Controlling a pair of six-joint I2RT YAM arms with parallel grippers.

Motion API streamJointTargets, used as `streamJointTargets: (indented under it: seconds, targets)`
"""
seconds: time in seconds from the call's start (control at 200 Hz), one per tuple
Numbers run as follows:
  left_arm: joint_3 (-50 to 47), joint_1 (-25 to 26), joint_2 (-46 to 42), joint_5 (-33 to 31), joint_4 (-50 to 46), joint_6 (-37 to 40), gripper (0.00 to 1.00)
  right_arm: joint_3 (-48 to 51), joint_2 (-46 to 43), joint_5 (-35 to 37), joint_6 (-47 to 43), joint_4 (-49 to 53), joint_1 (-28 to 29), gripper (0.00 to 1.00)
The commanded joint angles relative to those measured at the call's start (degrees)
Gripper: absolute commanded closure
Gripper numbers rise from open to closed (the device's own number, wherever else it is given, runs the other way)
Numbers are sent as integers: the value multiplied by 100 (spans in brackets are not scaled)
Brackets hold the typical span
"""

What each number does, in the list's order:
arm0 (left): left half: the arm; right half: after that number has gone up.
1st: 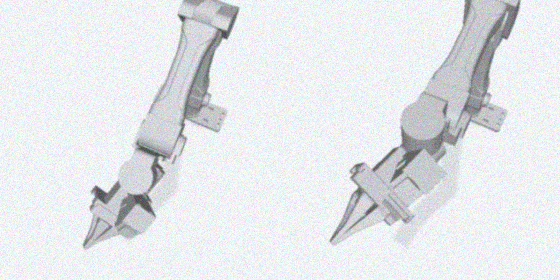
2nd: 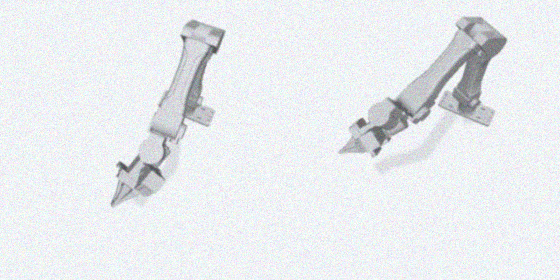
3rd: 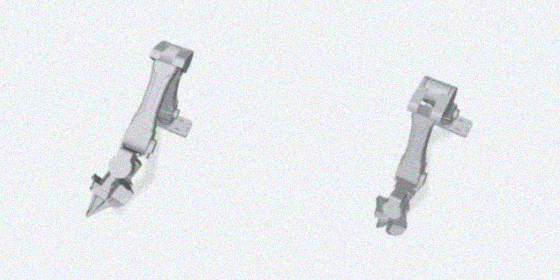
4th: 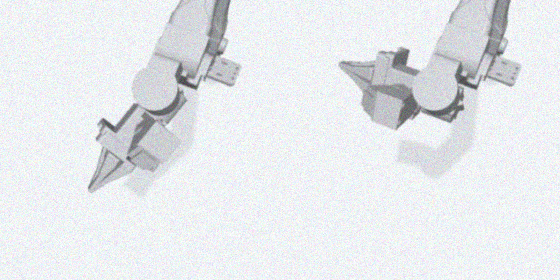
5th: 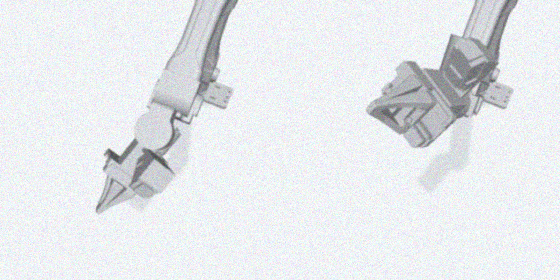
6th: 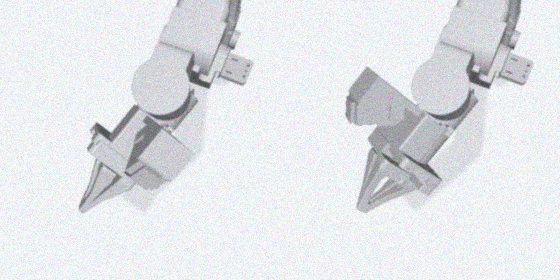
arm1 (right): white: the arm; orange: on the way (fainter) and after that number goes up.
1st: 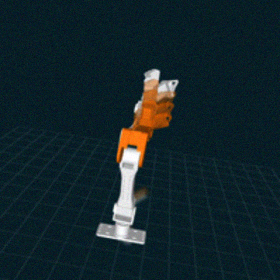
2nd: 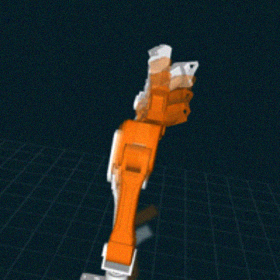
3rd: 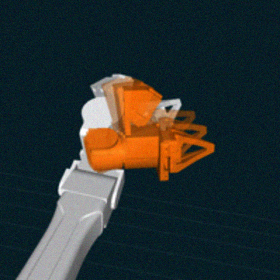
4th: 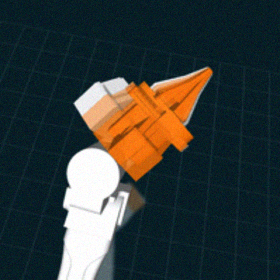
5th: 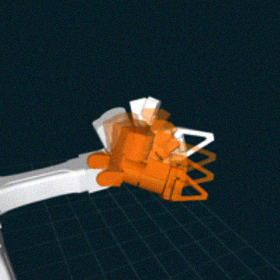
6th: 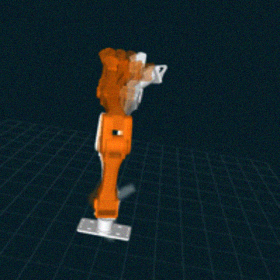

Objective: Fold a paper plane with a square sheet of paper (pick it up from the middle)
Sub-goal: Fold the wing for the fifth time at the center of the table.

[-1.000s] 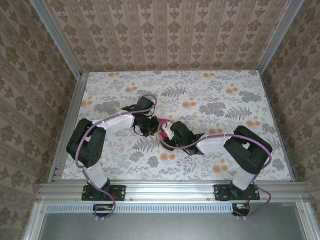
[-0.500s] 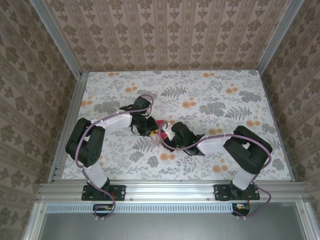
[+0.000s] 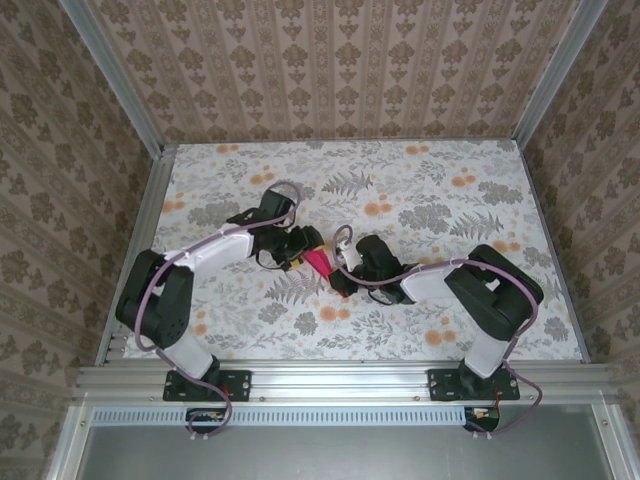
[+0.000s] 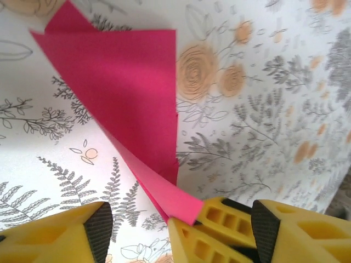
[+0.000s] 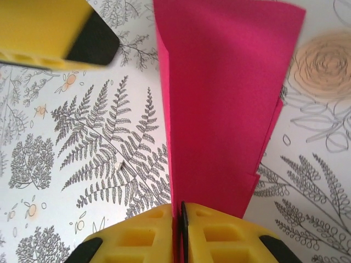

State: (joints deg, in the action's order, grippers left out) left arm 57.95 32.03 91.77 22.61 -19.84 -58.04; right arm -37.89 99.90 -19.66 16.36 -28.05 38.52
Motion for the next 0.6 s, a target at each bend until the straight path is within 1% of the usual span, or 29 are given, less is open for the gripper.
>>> streamJointTargets:
  seconds: [0.0,0.095,0.2,0.395,0.595]
  targets:
    - [-357,-82,-341,-66,493,89,26,97,232,-611,649,-408,-110,86]
    - [-665,-92,-506,-4,906,128,26,148,343,-735,965,-612,-199,87]
    - [-845,-92,-566,70,1149,237,30,217,447,-852,1381,-886,-339,88]
    - [-1109,-79,-562,196,1578,358,39,360,577,-1053,1933,-1403,-520,88]
    - [-1037,-5,-343,318,1747,539,50,396,636,-1075,2220,-1519,-600,89]
